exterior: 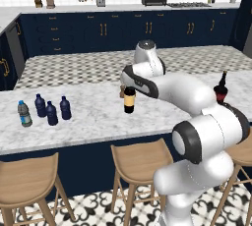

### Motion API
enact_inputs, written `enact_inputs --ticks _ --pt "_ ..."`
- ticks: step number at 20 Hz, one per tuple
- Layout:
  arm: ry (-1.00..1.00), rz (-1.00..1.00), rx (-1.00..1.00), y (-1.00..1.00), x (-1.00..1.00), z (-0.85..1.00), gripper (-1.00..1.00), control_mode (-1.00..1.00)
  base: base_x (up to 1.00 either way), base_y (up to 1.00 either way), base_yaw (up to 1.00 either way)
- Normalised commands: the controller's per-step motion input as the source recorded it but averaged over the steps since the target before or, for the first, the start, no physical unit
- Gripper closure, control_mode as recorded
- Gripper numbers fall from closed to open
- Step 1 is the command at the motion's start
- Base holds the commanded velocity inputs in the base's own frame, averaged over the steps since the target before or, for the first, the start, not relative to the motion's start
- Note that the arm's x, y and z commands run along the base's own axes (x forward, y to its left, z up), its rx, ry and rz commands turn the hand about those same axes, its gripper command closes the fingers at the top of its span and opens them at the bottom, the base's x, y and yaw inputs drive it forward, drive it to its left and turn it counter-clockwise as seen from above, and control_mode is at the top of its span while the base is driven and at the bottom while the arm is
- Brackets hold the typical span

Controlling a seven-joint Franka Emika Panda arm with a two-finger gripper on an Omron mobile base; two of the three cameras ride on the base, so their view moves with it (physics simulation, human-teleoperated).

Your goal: Move the plastic bottles in the middle to the plastics group, and the glass bottles in the middle to the glass group.

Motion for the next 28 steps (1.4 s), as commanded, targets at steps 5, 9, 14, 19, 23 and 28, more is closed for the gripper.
enact_inputs --ticks 5,9,14,19,23,28 --pt "0.01 0.10 0.00 0.00 0.60 -0.19 -1.00 -1.00 0.00 0.00 0.00" --pt "0.04 0.08 0.00 0.00 0.56 -0.28 -1.00 -1.00 0.00 0.00 0.00" --pt "0.04 0.07 0.00 0.00 0.21 -0.42 -1.00 -1.00 0.00 0.00 0.00" --pt "0.05 0.06 0.00 0.00 0.20 -0.39 -1.00 -1.00 0.00 0.00 0.00" --pt "0.00 0.02 0.00 0.00 0.38 -0.14 -1.00 -1.00 0.00 0.00 0.00" --pt "0.00 0.01 0.00 0.01 0.30 -0.18 -1.00 -1.00 0.00 0.00 0.00"
